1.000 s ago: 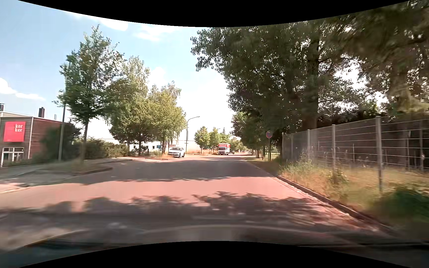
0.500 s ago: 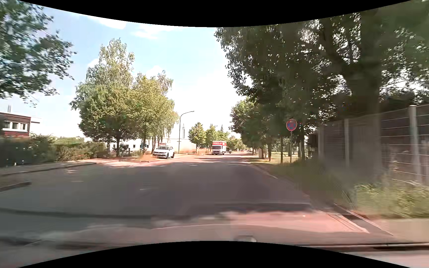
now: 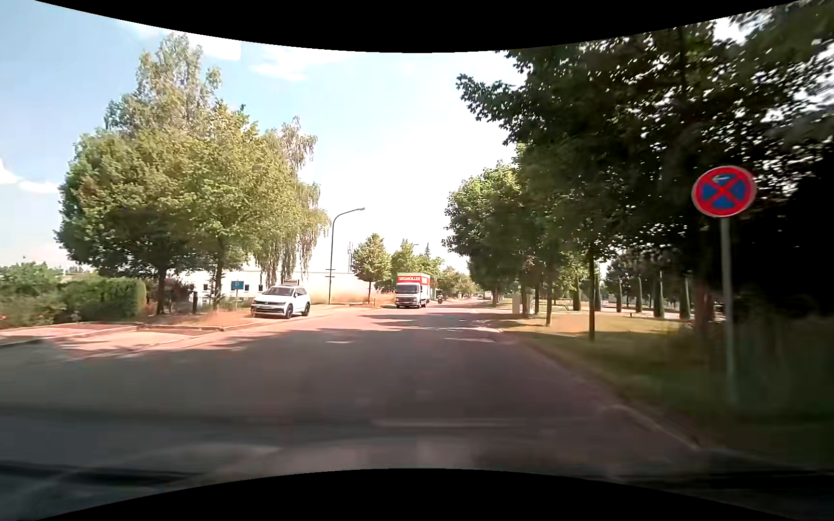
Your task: Follow the waypoints while adhering to traffic rules and regulations
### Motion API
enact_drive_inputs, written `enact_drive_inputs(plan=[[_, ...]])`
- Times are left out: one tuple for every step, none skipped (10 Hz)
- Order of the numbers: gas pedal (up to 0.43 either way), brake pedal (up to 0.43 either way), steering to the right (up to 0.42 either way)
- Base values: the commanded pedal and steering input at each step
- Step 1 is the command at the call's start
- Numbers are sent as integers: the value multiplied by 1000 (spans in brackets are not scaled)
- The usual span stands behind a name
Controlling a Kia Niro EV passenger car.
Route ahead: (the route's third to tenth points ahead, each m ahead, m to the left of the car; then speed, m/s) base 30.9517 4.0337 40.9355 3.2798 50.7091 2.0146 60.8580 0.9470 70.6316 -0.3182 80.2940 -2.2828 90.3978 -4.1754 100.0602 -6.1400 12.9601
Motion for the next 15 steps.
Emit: enact_drive_inputs(plan=[[138, 0, 8], [130, 0, 7], [130, 0, 7], [130, 0, 7], [130, 0, 8], [130, 0, 7], [130, 0, 8], [130, 0, 8], [130, 0, 9], [118, 0, 9], [118, 0, 10], [118, 0, 10], [118, 0, 11], [118, 0, 11], [118, 0, 11]])
